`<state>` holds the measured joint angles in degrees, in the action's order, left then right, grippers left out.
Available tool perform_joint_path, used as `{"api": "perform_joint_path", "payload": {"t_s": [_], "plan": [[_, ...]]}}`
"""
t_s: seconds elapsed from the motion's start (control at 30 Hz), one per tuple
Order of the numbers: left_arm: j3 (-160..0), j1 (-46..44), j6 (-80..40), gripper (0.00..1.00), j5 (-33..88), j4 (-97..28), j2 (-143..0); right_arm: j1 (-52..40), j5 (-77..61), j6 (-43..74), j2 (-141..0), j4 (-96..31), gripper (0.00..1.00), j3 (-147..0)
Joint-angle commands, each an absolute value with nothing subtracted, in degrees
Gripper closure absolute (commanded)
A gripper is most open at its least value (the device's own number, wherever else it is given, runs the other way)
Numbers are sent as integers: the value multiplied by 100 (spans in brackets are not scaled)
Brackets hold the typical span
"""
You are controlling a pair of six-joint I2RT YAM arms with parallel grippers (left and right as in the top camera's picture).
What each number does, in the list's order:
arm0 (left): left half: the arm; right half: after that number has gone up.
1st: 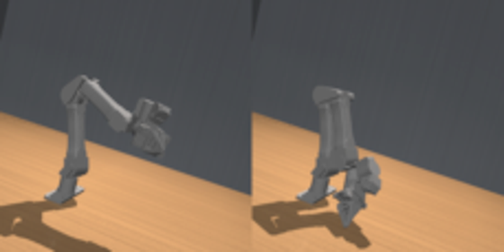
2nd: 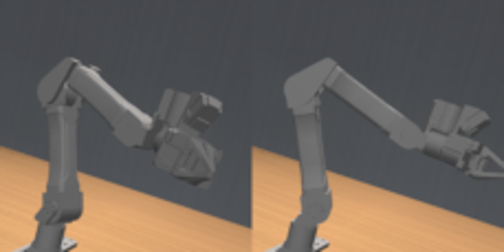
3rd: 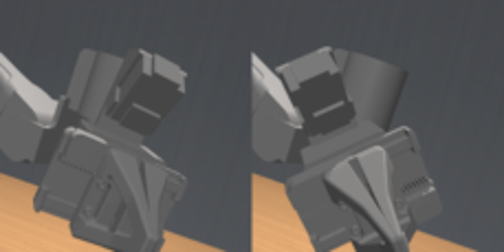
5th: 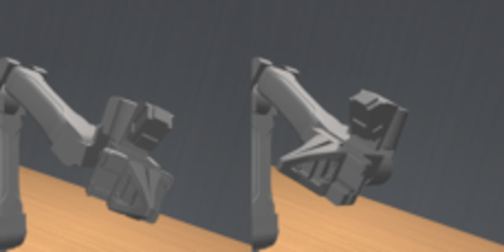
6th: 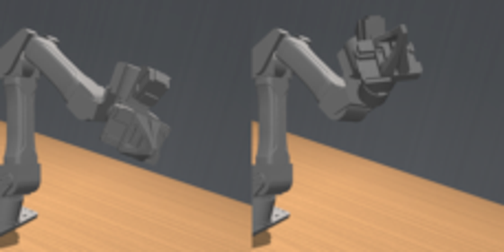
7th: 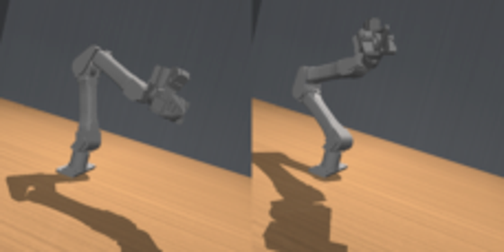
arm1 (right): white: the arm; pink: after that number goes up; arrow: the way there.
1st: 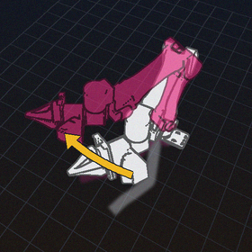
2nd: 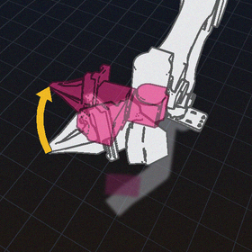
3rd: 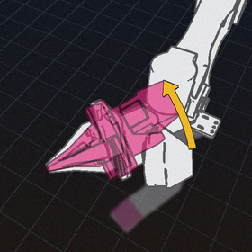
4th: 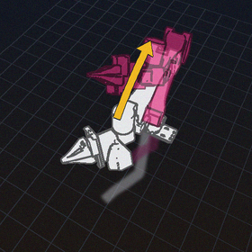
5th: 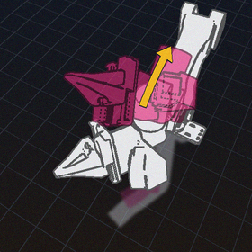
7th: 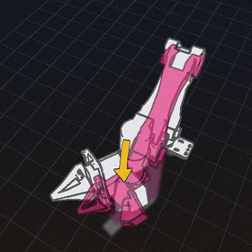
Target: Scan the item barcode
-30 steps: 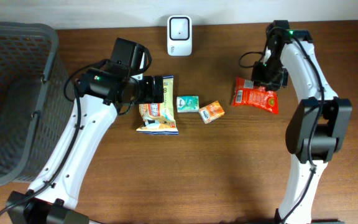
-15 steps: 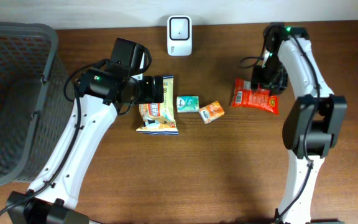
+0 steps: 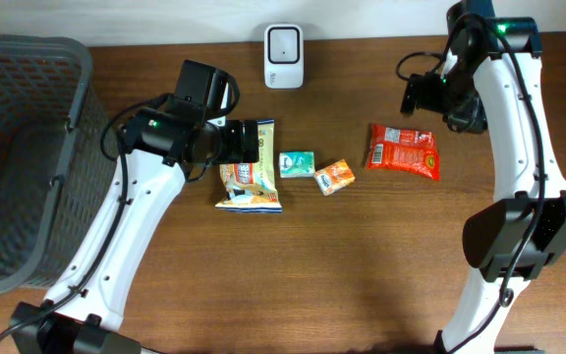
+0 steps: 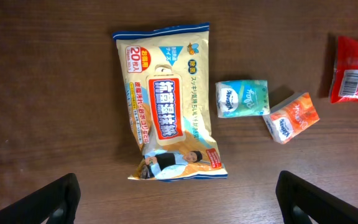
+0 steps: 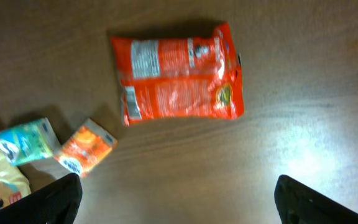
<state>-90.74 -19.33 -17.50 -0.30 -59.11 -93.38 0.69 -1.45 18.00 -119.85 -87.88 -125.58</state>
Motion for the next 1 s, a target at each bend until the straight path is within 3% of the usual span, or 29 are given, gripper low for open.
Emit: {"api": "perform_joint_path", "payload": {"t_s": [0.0,0.47,0.97], "plan": [[-9063,-1933,-1662,1,-69,-5907,-9343,130,-58,1855,-12005,-8914,2,-12564],[-9063,-1933,-1662,1,-67,-5907,-9343,2379,-338,1852,-11961,-9155,2,-12564],[-9063,-1935,-1660,1,714,-5931,-9343,2440,-491,1850,-11961,-9150,2,-12564]]}}
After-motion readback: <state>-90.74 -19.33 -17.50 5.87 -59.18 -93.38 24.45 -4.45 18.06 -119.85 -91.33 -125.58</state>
